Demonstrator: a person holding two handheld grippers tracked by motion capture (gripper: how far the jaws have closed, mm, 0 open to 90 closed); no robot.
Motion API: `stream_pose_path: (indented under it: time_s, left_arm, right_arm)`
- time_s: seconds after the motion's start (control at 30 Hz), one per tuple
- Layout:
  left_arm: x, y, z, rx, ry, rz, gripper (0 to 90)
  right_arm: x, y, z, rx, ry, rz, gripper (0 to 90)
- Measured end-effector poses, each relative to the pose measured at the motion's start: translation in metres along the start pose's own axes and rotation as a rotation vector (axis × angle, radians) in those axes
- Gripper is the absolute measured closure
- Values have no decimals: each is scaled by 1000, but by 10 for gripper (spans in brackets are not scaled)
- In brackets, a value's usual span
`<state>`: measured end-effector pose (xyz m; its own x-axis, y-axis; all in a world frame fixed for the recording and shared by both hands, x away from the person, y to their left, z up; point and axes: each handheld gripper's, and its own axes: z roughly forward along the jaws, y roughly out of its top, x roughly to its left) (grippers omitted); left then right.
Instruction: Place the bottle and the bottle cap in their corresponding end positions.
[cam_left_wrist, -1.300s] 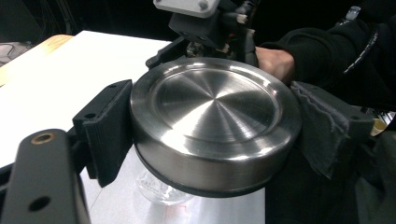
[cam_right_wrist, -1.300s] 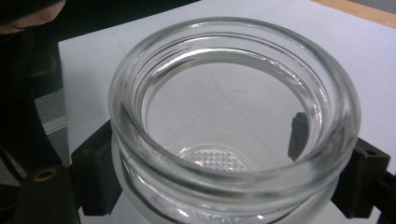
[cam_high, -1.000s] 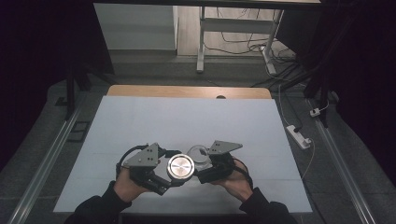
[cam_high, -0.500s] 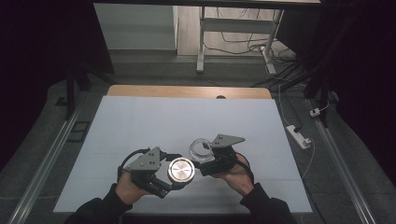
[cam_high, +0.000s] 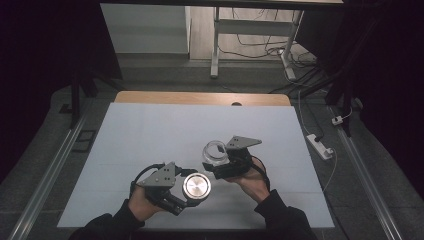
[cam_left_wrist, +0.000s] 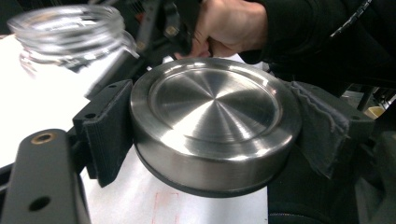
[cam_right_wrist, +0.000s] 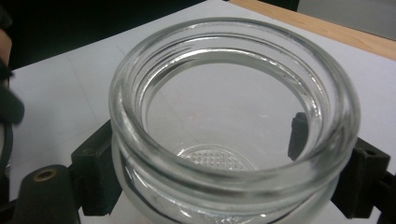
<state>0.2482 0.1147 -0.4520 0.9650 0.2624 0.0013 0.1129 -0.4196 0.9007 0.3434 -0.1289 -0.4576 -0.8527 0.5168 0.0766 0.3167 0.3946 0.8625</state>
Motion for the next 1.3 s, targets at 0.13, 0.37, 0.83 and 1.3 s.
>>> stream_pose_path:
  time_s: [0.13,0.37,0.83,1.3]
  left_arm:
    - [3,-6,4,7,0,0,191]
    - [9,-17,12,29,14,1,191]
    - [26,-31,35,77,44,-24,191]
    - [39,-41,64,145,53,-26,190]
  right_arm:
    - [-3,6,6,1,-9,-3,146]
    - [-10,12,18,3,-25,8,147]
    - [-21,25,47,7,-56,10,146]
    - [-38,24,75,37,-97,21,147]
